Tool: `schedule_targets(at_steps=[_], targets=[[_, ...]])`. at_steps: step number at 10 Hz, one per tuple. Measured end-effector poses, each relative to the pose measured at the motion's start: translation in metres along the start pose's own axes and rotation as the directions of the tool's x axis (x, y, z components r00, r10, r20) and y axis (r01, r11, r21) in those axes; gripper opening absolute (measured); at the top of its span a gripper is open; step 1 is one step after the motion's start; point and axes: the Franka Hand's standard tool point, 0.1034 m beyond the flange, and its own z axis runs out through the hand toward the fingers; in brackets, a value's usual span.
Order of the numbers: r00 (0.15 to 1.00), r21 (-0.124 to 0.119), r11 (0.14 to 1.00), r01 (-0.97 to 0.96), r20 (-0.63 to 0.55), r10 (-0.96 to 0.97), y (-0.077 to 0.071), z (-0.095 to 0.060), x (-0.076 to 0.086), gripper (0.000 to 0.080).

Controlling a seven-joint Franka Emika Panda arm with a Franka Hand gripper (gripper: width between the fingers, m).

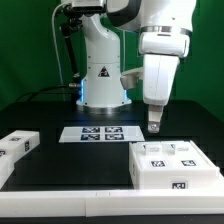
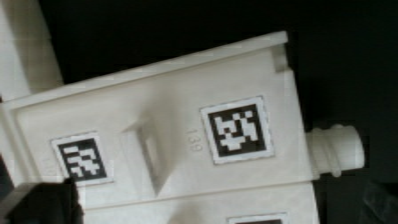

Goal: Assemble cabinet

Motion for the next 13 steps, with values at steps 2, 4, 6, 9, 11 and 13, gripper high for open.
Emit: schedule_targets(at_steps=[2,4,6,9,11,13], targets=[[1.0,0.0,1.0,-0.013,-0.001,0.013,0.0,0.0,0.001,0.0797],[0.996,0.003,0.996,-0.087,0.0,0.087,-0.001,0.002,-0.001,0.0797],[0.954,0.013,0.954,-0.299,-0.01,0.299,-0.004,0.006,-0.006,0.0797],[0.88,0.028,0.88,-0.473,-0.034,0.474,-0.009,0.008,-0.002,0.0797],[0.824,0.044,0.824,-0.564,-0.036,0.566,-0.009,0.008,0.0,0.0797],[0.774,0.065,0.774,-0.63,-0.027,0.633,-0.008,0.01,0.002,0.0797]])
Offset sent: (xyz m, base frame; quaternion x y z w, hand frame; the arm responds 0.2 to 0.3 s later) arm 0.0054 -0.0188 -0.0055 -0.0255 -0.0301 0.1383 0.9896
